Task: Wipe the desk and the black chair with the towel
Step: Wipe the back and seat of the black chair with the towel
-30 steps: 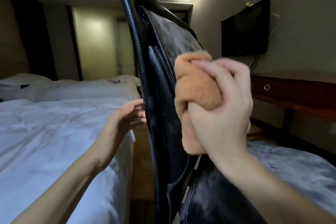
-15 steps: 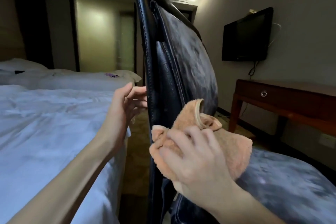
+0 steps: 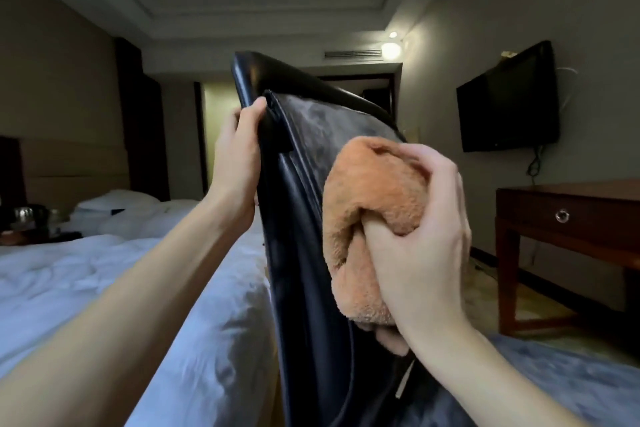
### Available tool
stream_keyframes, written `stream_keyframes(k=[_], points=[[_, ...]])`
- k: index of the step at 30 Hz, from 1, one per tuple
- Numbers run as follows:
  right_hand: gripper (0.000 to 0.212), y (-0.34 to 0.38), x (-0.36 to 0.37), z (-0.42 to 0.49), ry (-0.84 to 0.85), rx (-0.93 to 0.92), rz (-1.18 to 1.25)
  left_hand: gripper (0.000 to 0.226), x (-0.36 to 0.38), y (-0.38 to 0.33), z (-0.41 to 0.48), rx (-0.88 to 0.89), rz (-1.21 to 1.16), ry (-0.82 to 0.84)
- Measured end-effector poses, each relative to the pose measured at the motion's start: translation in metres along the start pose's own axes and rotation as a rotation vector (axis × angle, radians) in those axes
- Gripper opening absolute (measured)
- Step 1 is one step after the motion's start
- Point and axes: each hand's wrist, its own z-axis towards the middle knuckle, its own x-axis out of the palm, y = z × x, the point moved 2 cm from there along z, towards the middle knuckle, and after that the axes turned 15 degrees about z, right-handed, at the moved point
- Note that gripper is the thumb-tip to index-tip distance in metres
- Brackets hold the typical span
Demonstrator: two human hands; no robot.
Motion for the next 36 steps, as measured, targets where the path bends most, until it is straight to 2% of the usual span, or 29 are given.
stream_keyframes(k=[4,7,8,10,14,19,24,27,32,36], points=[[0.033,-0.033,-0.031,-0.013,-0.106,0.136,0.025,0.056,0.012,0.010,-0.007,-0.002,-0.179,0.042],[0.032,-0.042,-0.034,0.013,-0.159,0.166,0.022,0.072,0.013,0.007,-0.005,-0.040,-0.196,0.046],[0.033,-0.039,-0.030,0.025,-0.177,0.150,0.046,0.070,0.012,0.005,-0.003,-0.056,-0.173,0.033],[0.034,-0.028,-0.012,0.055,-0.172,0.103,0.092,0.054,0.008,-0.001,0.001,-0.059,-0.100,-0.013],[0.031,-0.006,0.044,0.113,-0.021,0.009,0.075,0.066,-0.002,-0.022,0.011,-0.105,0.006,-0.042],[0.035,0.003,0.104,0.155,0.057,0.029,0.106,0.057,-0.006,-0.046,0.026,-0.085,0.180,-0.046],[0.034,-0.004,0.123,0.149,0.412,-0.029,0.142,0.063,-0.005,-0.065,0.050,-0.084,0.188,-0.126],[0.034,-0.016,0.118,0.151,0.462,-0.041,0.126,0.062,0.008,-0.074,0.062,-0.140,0.158,-0.119],[0.034,-0.051,0.116,0.161,0.501,-0.063,0.057,0.059,0.022,-0.053,0.077,-0.116,0.183,-0.214],[0.033,-0.082,0.116,0.173,0.457,-0.074,-0.043,0.045,0.034,-0.041,0.093,-0.073,0.243,-0.299]])
